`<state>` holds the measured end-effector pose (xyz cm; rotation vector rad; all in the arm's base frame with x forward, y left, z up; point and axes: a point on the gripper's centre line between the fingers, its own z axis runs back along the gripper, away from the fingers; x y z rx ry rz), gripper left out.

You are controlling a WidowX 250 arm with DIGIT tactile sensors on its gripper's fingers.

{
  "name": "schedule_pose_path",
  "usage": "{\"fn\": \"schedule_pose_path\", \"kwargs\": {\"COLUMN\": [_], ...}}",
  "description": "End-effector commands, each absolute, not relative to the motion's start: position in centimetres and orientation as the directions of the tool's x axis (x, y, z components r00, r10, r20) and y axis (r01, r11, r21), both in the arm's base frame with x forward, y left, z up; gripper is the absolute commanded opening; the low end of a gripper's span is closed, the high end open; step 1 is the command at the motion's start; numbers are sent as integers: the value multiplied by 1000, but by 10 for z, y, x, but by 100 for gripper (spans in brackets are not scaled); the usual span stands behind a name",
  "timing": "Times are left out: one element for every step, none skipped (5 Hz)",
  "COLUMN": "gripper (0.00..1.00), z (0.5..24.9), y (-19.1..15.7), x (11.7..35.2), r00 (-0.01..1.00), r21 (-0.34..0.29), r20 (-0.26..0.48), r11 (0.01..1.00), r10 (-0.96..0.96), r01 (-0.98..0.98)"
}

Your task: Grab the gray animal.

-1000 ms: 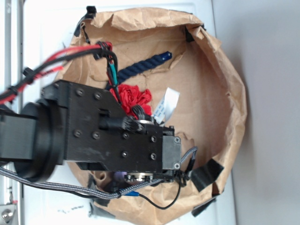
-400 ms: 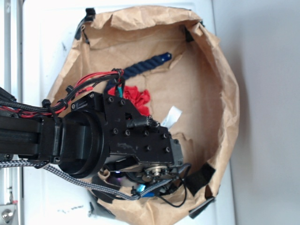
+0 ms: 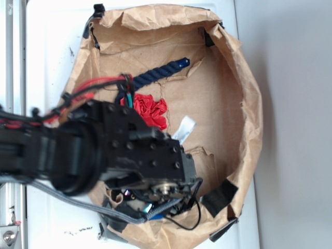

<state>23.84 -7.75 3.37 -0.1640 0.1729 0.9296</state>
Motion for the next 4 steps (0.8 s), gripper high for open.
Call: {"fn": "schedule_pose_path", "kwargs": {"gripper": [0, 0, 0, 0], "z": [114, 141, 159, 165], "y": [-16, -14, -12, -9], "x": [217, 207, 208, 220], "r00": [547, 538, 582, 599], "r21": [-341, -309, -274, -239], "r20": [139, 281, 301, 265], "r11": [558, 606, 653, 653], "r10": [826, 794, 755, 756], "r01": [-756, -733, -706, -719]}}
